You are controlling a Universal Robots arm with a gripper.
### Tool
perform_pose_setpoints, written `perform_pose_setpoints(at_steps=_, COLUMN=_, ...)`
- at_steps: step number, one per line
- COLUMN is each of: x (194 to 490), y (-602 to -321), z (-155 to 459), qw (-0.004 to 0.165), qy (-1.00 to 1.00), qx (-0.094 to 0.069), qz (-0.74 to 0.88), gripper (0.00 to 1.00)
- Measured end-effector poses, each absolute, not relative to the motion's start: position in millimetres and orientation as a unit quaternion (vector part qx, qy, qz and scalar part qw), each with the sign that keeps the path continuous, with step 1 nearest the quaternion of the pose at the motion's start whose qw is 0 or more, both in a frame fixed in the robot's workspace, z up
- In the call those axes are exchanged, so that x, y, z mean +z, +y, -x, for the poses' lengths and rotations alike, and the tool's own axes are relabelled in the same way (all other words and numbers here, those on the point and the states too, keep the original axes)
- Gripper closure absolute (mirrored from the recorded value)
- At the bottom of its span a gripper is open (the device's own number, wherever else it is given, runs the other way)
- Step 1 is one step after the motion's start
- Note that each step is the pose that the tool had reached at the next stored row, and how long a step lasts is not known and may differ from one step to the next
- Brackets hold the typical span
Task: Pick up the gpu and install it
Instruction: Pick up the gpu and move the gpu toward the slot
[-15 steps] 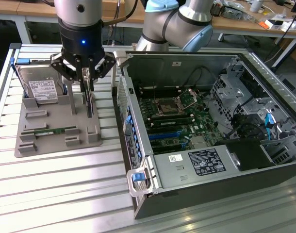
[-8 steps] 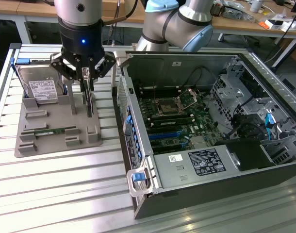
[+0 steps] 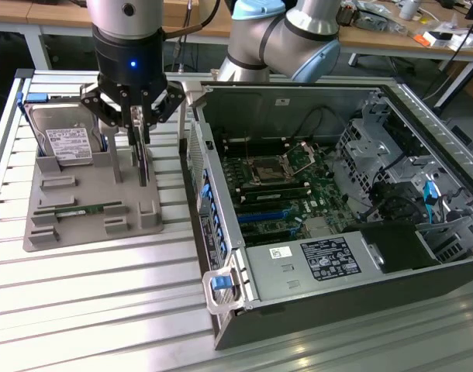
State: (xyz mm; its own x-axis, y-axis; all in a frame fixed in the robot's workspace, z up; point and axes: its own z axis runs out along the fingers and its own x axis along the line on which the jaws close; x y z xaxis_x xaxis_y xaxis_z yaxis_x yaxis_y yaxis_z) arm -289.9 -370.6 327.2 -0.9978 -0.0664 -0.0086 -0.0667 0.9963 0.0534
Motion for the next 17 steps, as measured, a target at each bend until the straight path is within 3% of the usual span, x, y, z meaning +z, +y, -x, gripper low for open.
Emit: perform_pose_setpoints(at_steps=17, x=339, y=-371, z=290, qw=0.004, qy=0.999, qx=0.026, qz=0.030, gripper=0.74)
